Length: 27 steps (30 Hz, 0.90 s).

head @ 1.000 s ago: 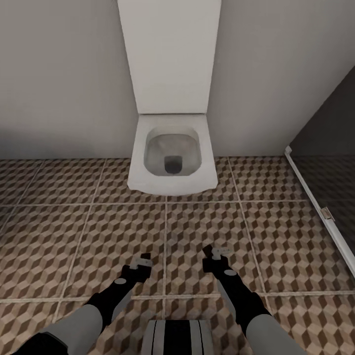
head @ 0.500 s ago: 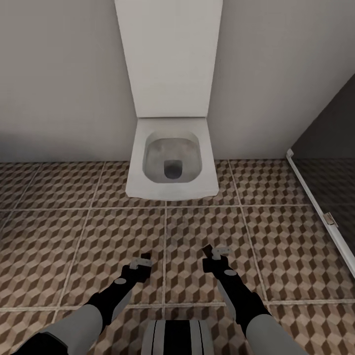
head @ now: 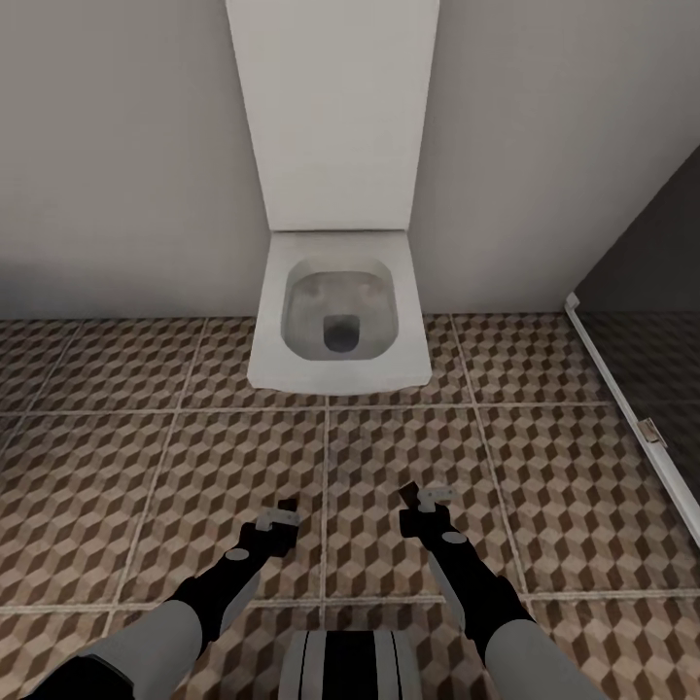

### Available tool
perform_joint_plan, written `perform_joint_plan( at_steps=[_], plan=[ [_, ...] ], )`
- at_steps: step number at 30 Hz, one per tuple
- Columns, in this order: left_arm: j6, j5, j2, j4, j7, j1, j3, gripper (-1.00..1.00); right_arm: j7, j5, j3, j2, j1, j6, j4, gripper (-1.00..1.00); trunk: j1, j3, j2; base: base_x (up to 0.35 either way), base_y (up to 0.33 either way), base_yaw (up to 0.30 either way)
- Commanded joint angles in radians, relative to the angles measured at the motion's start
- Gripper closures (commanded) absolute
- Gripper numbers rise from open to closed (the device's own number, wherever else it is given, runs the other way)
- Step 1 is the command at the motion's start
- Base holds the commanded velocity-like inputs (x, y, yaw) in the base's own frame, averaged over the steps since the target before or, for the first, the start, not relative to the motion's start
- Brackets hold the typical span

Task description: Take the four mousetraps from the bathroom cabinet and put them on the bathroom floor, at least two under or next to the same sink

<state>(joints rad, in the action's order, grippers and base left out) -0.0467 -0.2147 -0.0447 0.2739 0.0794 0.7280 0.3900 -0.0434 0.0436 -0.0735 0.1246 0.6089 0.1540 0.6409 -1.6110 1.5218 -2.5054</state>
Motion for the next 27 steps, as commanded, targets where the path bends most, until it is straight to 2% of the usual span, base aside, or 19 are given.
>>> perform_joint_plan(
  at_steps=[1,27],
  plan=[
    [-0.004,-0.008,0.0,-0.001,0.007,0.001,0.009,1.0,-0.004,0.004,-0.003,0.0,0.0,0.007,0.002,1.0,0.0,0.001,0.0,0.0,0.0,0.0],
    [-0.004,-0.007,0.0,-0.001,0.007,0.001,0.009,1.0,-0.004,0.005,-0.003,0.0,0.0,0.007,0.002,1.0,0.0,0.016,0.0,0.0,0.0,0.0]
  ],
)
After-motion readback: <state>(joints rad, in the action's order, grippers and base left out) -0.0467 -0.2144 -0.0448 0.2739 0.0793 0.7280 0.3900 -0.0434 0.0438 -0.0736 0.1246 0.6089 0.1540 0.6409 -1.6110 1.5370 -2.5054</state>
